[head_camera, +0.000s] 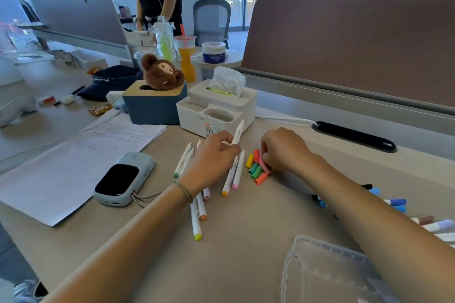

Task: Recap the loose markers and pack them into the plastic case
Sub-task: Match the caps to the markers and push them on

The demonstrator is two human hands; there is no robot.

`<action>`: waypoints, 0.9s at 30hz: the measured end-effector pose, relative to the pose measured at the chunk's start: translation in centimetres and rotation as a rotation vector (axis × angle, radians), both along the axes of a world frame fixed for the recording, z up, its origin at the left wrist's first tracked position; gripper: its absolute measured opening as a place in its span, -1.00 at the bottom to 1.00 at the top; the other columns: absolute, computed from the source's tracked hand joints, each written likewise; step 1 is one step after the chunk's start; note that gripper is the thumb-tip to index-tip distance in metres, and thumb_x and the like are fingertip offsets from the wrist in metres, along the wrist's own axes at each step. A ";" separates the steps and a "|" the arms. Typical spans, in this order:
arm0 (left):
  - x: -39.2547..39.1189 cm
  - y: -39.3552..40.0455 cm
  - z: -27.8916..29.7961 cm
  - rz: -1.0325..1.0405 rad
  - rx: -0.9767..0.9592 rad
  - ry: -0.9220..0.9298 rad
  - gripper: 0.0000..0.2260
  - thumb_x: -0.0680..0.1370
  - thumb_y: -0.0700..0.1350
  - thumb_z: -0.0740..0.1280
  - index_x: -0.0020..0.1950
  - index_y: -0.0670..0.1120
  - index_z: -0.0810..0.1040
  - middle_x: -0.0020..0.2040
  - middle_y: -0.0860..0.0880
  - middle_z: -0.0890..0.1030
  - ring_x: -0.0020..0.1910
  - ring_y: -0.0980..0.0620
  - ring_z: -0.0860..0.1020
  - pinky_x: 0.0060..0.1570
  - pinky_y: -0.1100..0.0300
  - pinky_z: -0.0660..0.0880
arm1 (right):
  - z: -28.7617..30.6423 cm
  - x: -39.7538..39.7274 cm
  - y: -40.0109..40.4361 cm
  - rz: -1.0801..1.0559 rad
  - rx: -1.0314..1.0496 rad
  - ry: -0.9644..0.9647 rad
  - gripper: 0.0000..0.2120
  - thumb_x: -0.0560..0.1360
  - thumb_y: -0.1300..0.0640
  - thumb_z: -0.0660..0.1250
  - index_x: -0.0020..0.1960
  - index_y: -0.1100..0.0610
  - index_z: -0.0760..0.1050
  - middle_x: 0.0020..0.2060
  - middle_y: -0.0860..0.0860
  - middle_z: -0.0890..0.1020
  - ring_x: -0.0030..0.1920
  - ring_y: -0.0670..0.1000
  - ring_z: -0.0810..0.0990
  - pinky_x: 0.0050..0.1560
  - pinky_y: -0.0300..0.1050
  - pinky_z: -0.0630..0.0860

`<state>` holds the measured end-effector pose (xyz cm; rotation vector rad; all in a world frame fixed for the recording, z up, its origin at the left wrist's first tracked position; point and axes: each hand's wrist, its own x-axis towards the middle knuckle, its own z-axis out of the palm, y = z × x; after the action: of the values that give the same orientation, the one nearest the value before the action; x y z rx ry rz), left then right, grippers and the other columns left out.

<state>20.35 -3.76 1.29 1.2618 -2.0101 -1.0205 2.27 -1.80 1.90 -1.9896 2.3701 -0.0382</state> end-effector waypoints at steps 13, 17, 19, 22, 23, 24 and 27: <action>1.5 2.2 -1.2 -0.108 0.041 0.113 -0.84 0.71 -0.06 0.13 0.17 0.14 0.47 -0.42 -0.03 0.59 -0.47 0.07 0.51 -0.41 0.24 0.50 | 2.3 -0.6 4.2 -0.149 -0.249 -0.517 -0.85 0.48 0.17 0.36 -0.24 0.06 0.66 -0.30 -0.03 0.68 -0.22 -0.01 0.63 -0.19 -0.07 0.57; 1.3 2.6 -1.1 -0.196 0.025 0.144 -0.77 0.72 -0.11 0.12 0.31 0.09 0.46 -0.26 -0.06 0.64 -0.44 0.01 0.54 -0.38 0.15 0.55 | 3.9 0.0 8.9 -0.270 -0.369 -1.025 -0.75 0.62 0.27 0.23 -0.05 0.17 0.69 -0.28 0.08 0.66 -0.37 -0.07 0.61 -0.32 -0.20 0.58; 1.0 3.1 -1.0 -0.237 0.005 0.126 -0.74 0.71 -0.12 0.12 0.28 0.21 0.45 -0.21 -0.04 0.65 -0.43 0.01 0.53 -0.35 0.08 0.56 | 3.9 0.4 10.3 -0.307 -0.388 -1.167 -0.78 0.66 0.25 0.22 0.02 0.16 0.66 -0.31 0.08 0.63 -0.42 -0.07 0.59 -0.42 -0.25 0.53; 0.6 4.5 -0.7 -0.323 -0.024 0.145 -0.69 0.71 -0.19 0.13 0.30 0.19 0.47 -0.25 0.06 0.65 -0.47 0.13 0.51 -0.37 0.10 0.53 | 3.3 0.9 11.2 -0.323 -0.420 -1.264 -0.87 0.66 0.17 0.28 0.06 0.15 0.61 -0.38 0.03 0.61 -0.47 -0.04 0.56 -0.50 -0.24 0.45; 0.5 4.9 -0.5 -0.350 -0.028 0.154 -0.69 0.70 -0.21 0.14 0.32 0.14 0.47 -0.26 0.08 0.64 -0.46 0.19 0.52 -0.37 0.14 0.52 | 3.1 1.0 11.2 -0.325 -0.429 -1.268 -0.88 0.65 0.17 0.30 0.03 0.18 0.60 -0.38 0.05 0.61 -0.49 -0.04 0.55 -0.52 -0.25 0.45; 0.5 5.2 -0.4 -0.371 -0.034 0.157 -0.69 0.70 -0.23 0.14 0.33 0.09 0.47 -0.25 0.07 0.64 -0.42 0.25 0.54 -0.36 0.19 0.50 | 3.0 1.1 11.2 -0.323 -0.438 -1.273 -0.88 0.64 0.20 0.32 -0.01 0.21 0.60 -0.37 0.08 0.62 -0.50 -0.04 0.55 -0.52 -0.25 0.45; 0.4 5.4 -0.5 -0.385 -0.069 0.162 -0.70 0.69 -0.26 0.15 0.35 0.02 0.47 -0.18 0.00 0.62 -0.31 0.37 0.57 -0.36 0.28 0.50 | 2.8 0.9 11.0 -0.291 -0.445 -1.304 -0.91 0.60 0.34 0.34 -0.06 0.32 0.61 -0.29 0.17 0.65 -0.44 -0.04 0.63 -0.43 -0.26 0.56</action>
<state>20.75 1.59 0.78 0.7430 -2.1843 -1.1730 3.22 9.17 4.72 -1.0007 1.6967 -1.4408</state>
